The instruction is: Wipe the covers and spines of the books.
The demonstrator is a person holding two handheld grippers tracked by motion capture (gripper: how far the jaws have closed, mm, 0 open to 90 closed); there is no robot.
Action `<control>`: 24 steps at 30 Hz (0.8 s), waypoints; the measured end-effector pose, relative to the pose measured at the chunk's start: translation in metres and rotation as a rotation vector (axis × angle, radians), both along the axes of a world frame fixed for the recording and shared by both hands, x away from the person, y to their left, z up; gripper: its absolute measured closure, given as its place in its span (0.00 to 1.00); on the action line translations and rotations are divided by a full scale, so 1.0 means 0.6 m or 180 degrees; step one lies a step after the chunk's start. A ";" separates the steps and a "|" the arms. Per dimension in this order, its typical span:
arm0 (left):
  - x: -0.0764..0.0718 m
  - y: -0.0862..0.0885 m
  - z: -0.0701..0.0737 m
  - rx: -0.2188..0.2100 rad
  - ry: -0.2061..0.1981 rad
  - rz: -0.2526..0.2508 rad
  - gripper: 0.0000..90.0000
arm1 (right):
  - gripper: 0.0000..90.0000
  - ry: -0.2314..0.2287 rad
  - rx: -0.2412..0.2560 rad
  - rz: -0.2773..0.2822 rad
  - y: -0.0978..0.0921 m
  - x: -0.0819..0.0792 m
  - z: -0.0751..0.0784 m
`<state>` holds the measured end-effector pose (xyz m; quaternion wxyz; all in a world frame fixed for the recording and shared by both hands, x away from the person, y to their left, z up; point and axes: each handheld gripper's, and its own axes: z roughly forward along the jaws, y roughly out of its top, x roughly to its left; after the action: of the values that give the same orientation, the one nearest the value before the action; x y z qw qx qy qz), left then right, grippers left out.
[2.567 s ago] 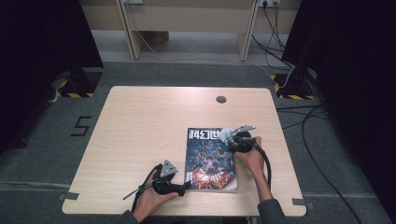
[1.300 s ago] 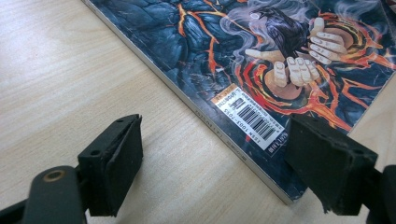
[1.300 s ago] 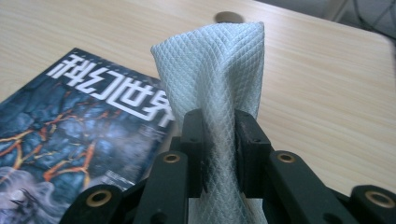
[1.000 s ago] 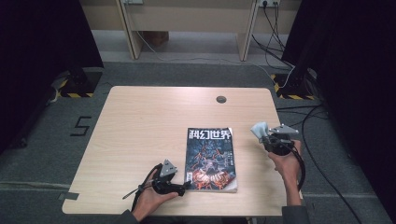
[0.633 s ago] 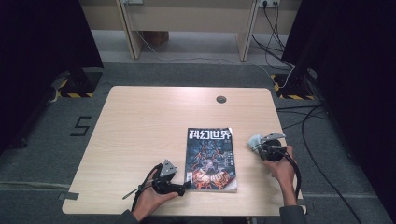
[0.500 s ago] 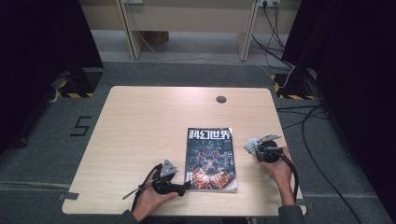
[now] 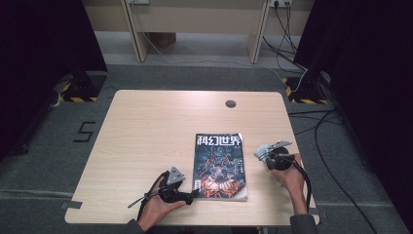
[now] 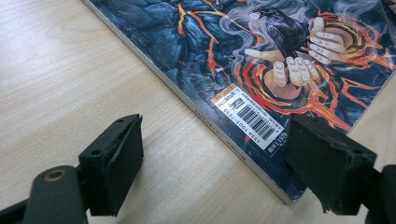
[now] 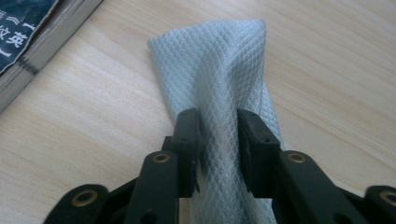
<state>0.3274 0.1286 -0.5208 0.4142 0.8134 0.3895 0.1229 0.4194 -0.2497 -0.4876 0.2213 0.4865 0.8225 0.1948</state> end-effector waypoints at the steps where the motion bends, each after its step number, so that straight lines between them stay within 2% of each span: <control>1: 0.000 0.000 0.000 -0.0009 -0.0002 0.0001 0.21 | 0.74 0.0002 0.0015 -0.0033 -0.002 0.000 0.000; 4: 0.001 0.000 0.000 -0.0005 -0.0001 -0.0021 0.21 | 0.65 -0.0011 0.0040 -0.0118 -0.009 -0.001 0.005; 8: 0.001 0.000 0.000 -0.0004 -0.0002 -0.0021 0.21 | 0.60 -0.0154 0.0123 -0.0257 -0.017 -0.004 0.022; 13: 0.001 0.000 0.000 -0.0002 -0.0004 -0.0015 0.21 | 0.56 -0.0384 0.0221 -0.0259 -0.005 -0.012 0.055; 16: 0.001 0.000 0.000 0.0002 -0.0002 -0.0022 0.21 | 0.54 -0.0417 0.0304 -0.0121 0.016 -0.017 0.064; 17: 0.001 0.001 0.000 0.0003 -0.0005 -0.0019 0.21 | 0.53 -0.0388 0.0366 -0.0076 0.028 -0.018 0.065; 20: 0.002 0.001 0.000 0.0007 0.0002 -0.0031 0.21 | 0.53 -0.0295 0.0397 0.0102 0.056 -0.021 0.059; 23: 0.001 0.000 0.000 0.0011 -0.0001 -0.0019 0.21 | 0.52 -0.0147 0.0493 0.0319 0.098 -0.023 0.044; 24: 0.001 0.000 0.001 0.0014 0.0000 -0.0018 0.21 | 0.52 -0.0126 0.0506 0.0342 0.103 -0.024 0.042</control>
<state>0.3280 0.1287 -0.5205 0.4127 0.8155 0.3868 0.1226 0.4052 -0.1881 -0.4626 0.1875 0.4537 0.8248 0.2807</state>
